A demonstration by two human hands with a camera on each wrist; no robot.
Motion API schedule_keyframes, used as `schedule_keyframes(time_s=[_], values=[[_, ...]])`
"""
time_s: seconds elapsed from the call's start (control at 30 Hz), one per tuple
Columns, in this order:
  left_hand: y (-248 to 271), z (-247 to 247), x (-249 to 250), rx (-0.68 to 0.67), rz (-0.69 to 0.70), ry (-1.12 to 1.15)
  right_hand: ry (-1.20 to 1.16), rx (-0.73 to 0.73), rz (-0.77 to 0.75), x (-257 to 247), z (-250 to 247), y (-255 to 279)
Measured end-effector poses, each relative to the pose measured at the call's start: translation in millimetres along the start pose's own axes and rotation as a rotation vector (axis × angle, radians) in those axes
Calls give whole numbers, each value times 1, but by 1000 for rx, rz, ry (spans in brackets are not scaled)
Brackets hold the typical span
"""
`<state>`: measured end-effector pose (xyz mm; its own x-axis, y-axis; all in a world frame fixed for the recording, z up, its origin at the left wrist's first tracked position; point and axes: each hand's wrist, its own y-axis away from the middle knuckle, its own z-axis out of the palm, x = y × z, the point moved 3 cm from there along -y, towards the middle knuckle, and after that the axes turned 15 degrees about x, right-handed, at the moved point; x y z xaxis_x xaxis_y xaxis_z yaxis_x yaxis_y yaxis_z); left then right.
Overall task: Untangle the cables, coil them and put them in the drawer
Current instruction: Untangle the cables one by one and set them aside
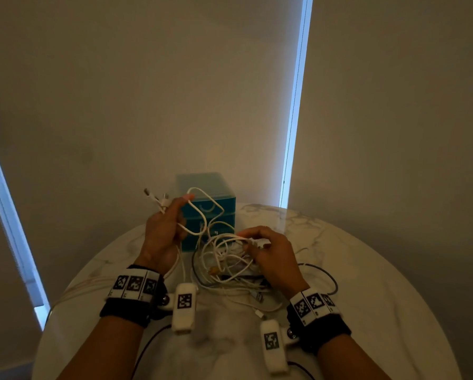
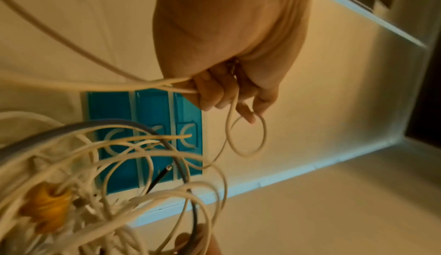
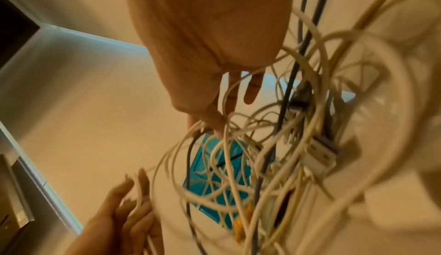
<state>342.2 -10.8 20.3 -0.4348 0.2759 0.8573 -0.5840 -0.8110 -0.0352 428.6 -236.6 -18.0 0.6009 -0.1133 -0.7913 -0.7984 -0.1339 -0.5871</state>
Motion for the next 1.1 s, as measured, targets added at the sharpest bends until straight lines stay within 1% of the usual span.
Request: schedule_keyframes(time_s=[0.07,0.1,0.13,0.17,0.23,0.27,0.3,0.33,0.37,0.4,0.43,0.47,0.5,0.57,0.63,0.77,0.8,0.87,0.9,0.97,1.0,1.03,1.1], values=[[-1,-4,4,-4,-5,51,-13,-132,68,-4,3,2],[1,-4,5,-34,6,54,-32,-175,123,-6,5,4],[5,-1,5,-74,20,38,-50,-181,167,-7,6,4],[9,3,5,-126,45,-2,-69,-149,198,-9,6,3],[25,12,8,-276,127,-160,-119,-55,268,-14,4,1],[36,17,10,-371,179,-282,-175,-21,353,-15,4,1],[48,22,11,-470,230,-400,-248,-8,470,-15,4,0],[58,26,12,-573,260,-487,-301,-4,571,-15,4,1],[67,30,11,-678,253,-538,-332,1,628,-15,3,1],[73,33,8,-778,220,-573,-341,1,628,-15,1,1],[77,34,5,-863,199,-620,-351,10,594,-15,-1,1],[78,34,2,-924,200,-685,-352,30,530,-16,-5,-1],[77,33,-1,-956,216,-765,-355,63,467,-18,-10,-2],[72,30,-5,-944,235,-899,-414,120,395,-18,-17,-4],[67,26,-7,-865,196,-896,-515,113,379,-23,-21,-4],[58,24,-7,-582,74,-642,-564,33,294,-33,-24,-2],[55,24,-7,-540,37,-548,-544,5,261,-36,-25,-1],[51,25,-7,-498,-54,-370,-475,-88,187,-42,-23,4],[47,24,-7,-472,-63,-325,-430,-152,150,-46,-21,8],[40,20,-6,-404,10,-342,-351,-275,101,-51,-15,13],[39,19,-4,-371,49,-367,-319,-304,83,-52,-12,15],[38,18,-4,-354,68,-377,-296,-290,60,-50,-10,14],[34,17,-5,-341,100,-388,-255,-182,27,-41,-7,8]])
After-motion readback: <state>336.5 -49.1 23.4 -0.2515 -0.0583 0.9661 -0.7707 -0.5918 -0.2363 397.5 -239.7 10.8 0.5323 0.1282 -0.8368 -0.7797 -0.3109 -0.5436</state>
